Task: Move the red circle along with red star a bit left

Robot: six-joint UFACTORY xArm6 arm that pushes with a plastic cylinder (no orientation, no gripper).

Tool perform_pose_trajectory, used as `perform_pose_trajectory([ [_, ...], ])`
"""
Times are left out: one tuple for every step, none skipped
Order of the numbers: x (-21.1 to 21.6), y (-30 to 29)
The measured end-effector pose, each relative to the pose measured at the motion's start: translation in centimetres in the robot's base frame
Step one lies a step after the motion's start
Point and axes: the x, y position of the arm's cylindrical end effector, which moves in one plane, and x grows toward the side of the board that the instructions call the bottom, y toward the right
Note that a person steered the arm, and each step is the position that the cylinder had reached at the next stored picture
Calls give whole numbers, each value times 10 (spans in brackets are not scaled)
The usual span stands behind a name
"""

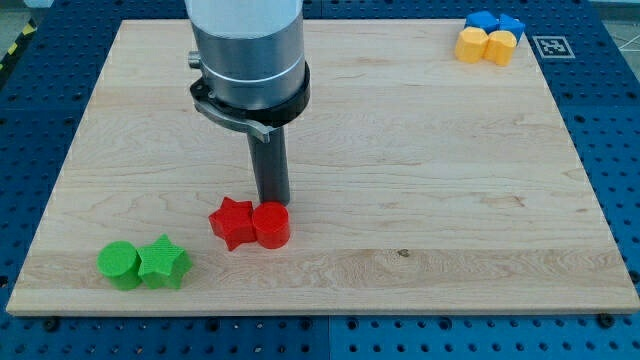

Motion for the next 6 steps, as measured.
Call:
perform_pose_trajectory([
  [0, 0],
  [5, 1],
  [14, 1],
  [9, 3],
  [-2, 34],
  [29, 78],
])
